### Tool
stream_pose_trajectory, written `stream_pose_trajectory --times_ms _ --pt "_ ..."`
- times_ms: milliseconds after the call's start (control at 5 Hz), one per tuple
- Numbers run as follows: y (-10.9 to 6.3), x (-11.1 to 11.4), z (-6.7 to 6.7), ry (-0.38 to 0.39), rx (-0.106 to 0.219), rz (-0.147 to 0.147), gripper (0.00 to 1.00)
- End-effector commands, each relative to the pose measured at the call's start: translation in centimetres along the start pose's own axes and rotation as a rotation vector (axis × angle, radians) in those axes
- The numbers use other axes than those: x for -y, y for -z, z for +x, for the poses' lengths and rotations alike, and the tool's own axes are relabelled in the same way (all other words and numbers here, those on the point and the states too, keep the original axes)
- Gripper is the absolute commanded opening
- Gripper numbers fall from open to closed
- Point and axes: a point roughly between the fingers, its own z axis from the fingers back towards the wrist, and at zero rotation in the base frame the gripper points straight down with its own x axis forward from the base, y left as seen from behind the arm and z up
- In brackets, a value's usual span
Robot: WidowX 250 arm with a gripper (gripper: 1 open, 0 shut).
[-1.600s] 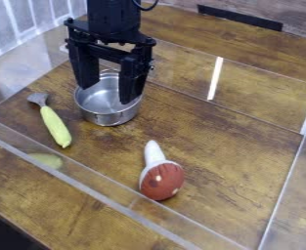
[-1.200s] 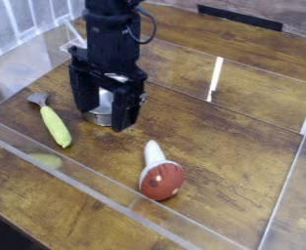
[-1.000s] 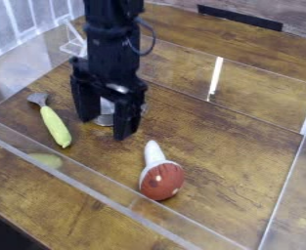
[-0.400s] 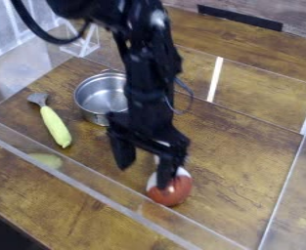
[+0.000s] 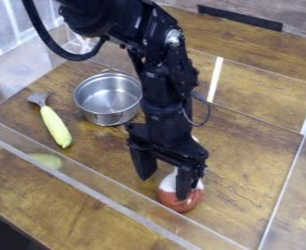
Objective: Put the mushroom in the silver pot
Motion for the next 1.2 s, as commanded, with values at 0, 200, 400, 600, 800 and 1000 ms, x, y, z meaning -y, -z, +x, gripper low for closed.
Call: stream_pose_trajectory --times_ms 0,200,400,600,800,1000 --pt "0.5 -0.3 0.5 0.042 0.005 -0.001 1.00" --pt "0.5 -0.9 0.3 0.025 0.008 -0.006 1.00" --pt "0.4 -1.5 0.2 0.009 0.011 -0.011 1.00" --pt "0.2 -2.5 0.2 0.012 0.012 -0.018 1.00" --pt "0.0 -3.4 0.2 0.015 0.012 -0.023 1.00" --pt "0.0 -2.9 0.7 0.017 0.012 -0.028 1.00"
